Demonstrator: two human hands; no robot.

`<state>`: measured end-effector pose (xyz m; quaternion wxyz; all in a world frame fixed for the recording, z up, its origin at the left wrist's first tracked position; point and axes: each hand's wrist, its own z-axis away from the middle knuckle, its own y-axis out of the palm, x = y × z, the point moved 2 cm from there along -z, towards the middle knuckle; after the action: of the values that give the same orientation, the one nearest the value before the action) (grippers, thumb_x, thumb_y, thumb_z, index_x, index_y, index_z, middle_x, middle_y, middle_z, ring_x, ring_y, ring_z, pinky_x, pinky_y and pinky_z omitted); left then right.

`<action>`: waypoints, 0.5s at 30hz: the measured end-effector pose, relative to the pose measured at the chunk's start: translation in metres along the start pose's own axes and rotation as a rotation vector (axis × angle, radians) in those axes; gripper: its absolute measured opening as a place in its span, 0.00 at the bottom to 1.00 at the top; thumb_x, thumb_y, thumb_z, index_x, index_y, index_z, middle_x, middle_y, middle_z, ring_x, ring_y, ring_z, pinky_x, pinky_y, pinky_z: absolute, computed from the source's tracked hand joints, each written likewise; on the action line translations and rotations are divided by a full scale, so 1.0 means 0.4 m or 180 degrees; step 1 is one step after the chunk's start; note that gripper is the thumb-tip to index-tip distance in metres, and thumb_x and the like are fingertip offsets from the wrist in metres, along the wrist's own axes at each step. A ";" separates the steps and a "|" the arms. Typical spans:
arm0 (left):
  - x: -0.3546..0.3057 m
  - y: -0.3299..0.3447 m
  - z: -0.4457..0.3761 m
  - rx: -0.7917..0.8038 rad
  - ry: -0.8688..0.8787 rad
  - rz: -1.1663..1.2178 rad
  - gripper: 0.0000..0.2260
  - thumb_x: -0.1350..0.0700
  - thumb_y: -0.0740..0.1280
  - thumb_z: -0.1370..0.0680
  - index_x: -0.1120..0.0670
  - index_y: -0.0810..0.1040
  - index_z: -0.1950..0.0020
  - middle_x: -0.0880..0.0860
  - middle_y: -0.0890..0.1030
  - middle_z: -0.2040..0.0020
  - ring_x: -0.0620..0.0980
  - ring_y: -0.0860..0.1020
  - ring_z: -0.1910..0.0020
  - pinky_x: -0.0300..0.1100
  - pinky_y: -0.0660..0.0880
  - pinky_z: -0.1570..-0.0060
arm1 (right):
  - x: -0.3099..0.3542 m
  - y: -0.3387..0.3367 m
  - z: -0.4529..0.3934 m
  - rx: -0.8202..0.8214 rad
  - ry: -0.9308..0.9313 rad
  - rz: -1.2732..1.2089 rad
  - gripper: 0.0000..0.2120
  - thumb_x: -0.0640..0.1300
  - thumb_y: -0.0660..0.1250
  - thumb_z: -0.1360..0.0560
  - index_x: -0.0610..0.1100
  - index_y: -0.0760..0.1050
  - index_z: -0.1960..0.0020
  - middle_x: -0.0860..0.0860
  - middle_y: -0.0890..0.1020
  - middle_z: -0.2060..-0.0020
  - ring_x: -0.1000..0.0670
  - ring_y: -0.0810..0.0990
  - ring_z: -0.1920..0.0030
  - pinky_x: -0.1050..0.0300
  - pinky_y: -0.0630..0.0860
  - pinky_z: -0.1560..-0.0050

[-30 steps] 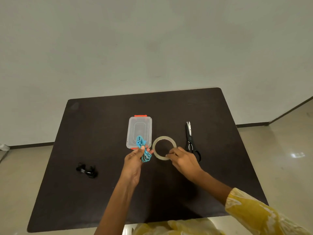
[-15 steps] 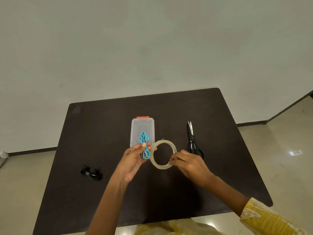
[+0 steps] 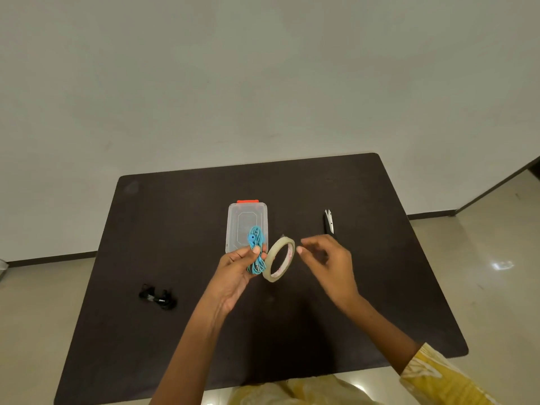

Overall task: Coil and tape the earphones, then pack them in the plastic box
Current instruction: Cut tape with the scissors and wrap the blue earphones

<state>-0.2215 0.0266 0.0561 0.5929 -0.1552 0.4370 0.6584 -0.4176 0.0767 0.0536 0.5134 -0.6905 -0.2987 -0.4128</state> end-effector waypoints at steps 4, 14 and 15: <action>0.005 0.010 0.000 -0.0107 0.0057 -0.0253 0.12 0.63 0.64 0.23 0.63 0.78 0.40 0.58 0.82 0.48 0.51 0.79 0.47 0.49 0.76 0.43 | 0.023 0.056 -0.032 0.0115 0.0724 -0.0227 0.14 0.53 0.71 0.29 0.45 0.82 0.48 0.53 0.83 0.54 0.60 0.81 0.55 0.72 0.75 0.57; 0.007 0.007 -0.004 -0.0102 0.0010 -0.0697 0.11 0.62 0.64 0.22 0.63 0.79 0.41 0.62 0.81 0.44 0.56 0.78 0.41 0.52 0.72 0.36 | 0.038 0.102 -0.072 0.0771 0.1837 -0.0840 0.08 0.40 0.67 0.24 0.41 0.79 0.46 0.46 0.83 0.52 0.53 0.84 0.56 0.60 0.82 0.63; 0.007 0.007 -0.003 -0.0095 0.0018 -0.0738 0.11 0.62 0.64 0.22 0.63 0.79 0.42 0.61 0.81 0.45 0.56 0.78 0.41 0.52 0.72 0.36 | 0.040 0.102 -0.076 0.0812 0.1862 -0.0806 0.07 0.40 0.67 0.24 0.41 0.80 0.48 0.46 0.84 0.53 0.52 0.84 0.56 0.59 0.82 0.62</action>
<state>-0.2250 0.0275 0.0543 0.6614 -0.2154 0.4079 0.5913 -0.3838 0.0356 0.0525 0.6043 -0.4305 -0.2714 -0.6131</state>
